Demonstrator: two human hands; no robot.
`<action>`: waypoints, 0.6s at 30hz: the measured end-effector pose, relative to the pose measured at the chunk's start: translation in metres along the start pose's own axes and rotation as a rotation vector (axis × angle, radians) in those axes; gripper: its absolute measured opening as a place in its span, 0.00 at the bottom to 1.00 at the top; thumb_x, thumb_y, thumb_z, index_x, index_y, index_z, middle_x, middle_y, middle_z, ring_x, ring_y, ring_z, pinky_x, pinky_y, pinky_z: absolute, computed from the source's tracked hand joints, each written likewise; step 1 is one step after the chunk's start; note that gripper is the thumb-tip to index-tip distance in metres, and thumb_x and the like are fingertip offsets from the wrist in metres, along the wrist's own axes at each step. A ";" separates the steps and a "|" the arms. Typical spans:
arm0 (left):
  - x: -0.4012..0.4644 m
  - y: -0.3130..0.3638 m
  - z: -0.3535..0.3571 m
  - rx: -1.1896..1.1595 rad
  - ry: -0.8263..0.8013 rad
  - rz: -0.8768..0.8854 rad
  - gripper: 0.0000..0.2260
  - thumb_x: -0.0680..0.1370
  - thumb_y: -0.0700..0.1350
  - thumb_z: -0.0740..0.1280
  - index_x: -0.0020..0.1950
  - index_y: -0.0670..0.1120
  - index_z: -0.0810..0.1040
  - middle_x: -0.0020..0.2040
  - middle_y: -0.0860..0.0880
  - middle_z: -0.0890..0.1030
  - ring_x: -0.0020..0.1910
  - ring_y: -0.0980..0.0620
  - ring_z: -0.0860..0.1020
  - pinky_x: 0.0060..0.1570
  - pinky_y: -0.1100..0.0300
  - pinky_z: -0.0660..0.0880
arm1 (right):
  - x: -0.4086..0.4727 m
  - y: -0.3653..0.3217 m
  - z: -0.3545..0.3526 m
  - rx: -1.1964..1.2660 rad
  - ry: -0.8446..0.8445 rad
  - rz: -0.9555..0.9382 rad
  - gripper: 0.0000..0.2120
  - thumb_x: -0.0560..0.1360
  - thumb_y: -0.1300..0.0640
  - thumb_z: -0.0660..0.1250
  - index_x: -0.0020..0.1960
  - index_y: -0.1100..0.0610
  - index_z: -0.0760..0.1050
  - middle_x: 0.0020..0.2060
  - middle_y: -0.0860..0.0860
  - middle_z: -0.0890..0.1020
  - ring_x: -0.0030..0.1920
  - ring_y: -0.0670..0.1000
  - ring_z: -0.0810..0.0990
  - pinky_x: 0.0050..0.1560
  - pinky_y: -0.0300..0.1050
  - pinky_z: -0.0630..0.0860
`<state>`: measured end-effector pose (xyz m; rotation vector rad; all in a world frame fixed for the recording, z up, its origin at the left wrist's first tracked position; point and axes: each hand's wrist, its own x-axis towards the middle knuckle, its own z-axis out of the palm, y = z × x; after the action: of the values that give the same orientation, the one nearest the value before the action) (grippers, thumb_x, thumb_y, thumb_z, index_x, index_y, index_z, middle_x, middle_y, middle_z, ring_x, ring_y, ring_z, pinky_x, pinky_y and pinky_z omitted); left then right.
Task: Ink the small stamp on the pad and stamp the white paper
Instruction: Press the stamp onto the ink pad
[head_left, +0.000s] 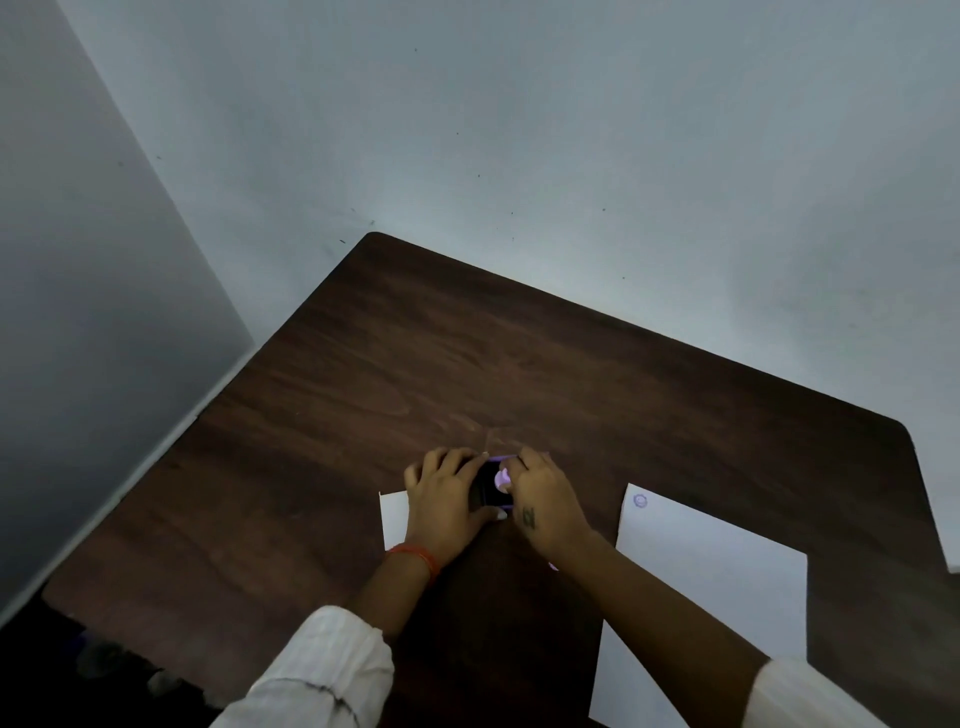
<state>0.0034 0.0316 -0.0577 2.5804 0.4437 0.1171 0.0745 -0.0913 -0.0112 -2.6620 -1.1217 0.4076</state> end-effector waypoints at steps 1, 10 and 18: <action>0.000 0.000 0.001 0.002 0.002 0.008 0.31 0.67 0.61 0.68 0.68 0.54 0.67 0.68 0.53 0.71 0.68 0.50 0.62 0.59 0.55 0.54 | 0.000 0.002 0.002 0.007 0.010 -0.009 0.17 0.73 0.62 0.65 0.62 0.60 0.71 0.62 0.57 0.74 0.63 0.55 0.71 0.64 0.46 0.69; 0.003 -0.003 0.003 -0.078 -0.046 0.032 0.32 0.68 0.58 0.69 0.69 0.55 0.64 0.72 0.56 0.67 0.75 0.52 0.55 0.72 0.49 0.39 | 0.002 0.003 -0.004 -0.048 -0.012 -0.113 0.17 0.73 0.65 0.63 0.61 0.65 0.70 0.61 0.62 0.74 0.62 0.60 0.71 0.62 0.49 0.69; 0.004 0.002 -0.003 -0.184 -0.079 0.007 0.32 0.67 0.55 0.72 0.69 0.55 0.65 0.71 0.54 0.68 0.75 0.50 0.54 0.72 0.47 0.38 | 0.008 0.005 -0.024 0.062 0.099 -0.128 0.10 0.67 0.69 0.68 0.48 0.65 0.79 0.45 0.62 0.82 0.46 0.60 0.81 0.45 0.38 0.70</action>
<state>0.0067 0.0329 -0.0545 2.3973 0.3762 0.0553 0.0916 -0.0909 0.0086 -2.5108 -1.2208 0.2793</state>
